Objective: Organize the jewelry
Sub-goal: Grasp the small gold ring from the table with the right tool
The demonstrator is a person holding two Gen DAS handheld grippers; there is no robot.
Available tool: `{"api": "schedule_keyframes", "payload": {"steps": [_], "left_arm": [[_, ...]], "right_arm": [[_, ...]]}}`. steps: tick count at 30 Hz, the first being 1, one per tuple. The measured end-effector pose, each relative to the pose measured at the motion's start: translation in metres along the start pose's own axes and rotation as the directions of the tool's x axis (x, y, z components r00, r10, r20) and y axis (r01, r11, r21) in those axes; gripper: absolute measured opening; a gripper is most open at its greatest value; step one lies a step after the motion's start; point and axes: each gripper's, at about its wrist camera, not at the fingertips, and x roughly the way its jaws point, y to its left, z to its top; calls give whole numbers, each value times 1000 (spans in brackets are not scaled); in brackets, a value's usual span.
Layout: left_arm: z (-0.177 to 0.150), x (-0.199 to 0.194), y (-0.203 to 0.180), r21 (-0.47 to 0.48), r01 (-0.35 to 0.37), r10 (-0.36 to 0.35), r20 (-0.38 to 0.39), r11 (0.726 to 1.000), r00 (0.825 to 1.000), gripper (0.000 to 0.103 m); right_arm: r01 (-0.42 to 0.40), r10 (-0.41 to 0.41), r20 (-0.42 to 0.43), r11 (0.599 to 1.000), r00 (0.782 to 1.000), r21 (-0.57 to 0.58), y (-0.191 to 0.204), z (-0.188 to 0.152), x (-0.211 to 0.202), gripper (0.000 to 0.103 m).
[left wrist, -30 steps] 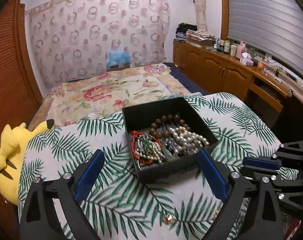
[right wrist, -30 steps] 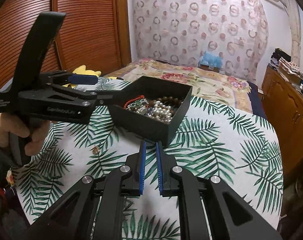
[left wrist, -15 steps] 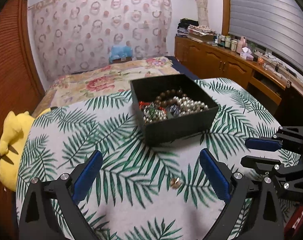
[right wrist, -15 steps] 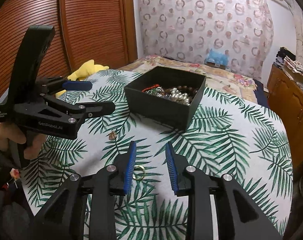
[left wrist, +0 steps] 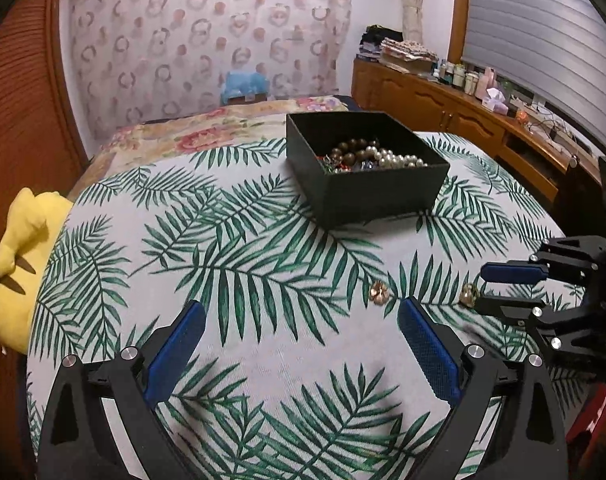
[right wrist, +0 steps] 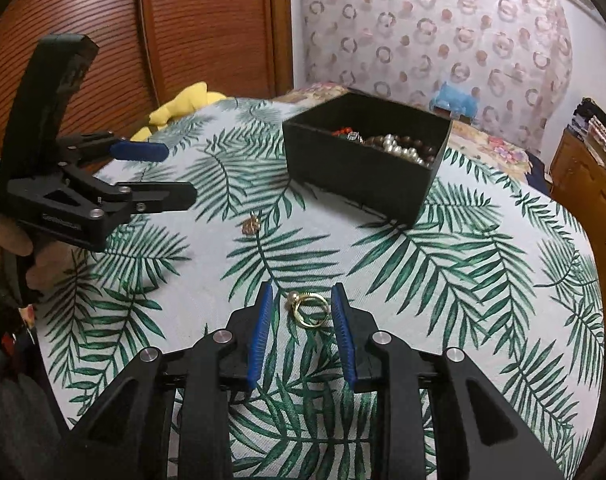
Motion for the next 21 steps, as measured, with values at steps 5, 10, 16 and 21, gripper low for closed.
{"api": "schedule_keyframes", "payload": {"steps": [5,10,16,21], "left_arm": [[-3,2,-5,5,35,-35,-11,999,999,84],[-2,8,-15,29,58,-57,-31,998,998,69],[1,19,-28,62,81,-78,-51,995,996,60],[9,32,-35,85,89,-83,-76,992,994,45]], "right_arm": [[10,-11,-38,1000,999,-11,1,1,11,33],[29,-31,-43,999,999,-34,4,-1,13,30],[21,-22,-39,1000,999,-19,0,-4,9,22],[19,-19,-29,1000,999,-16,-2,-6,5,22]]}}
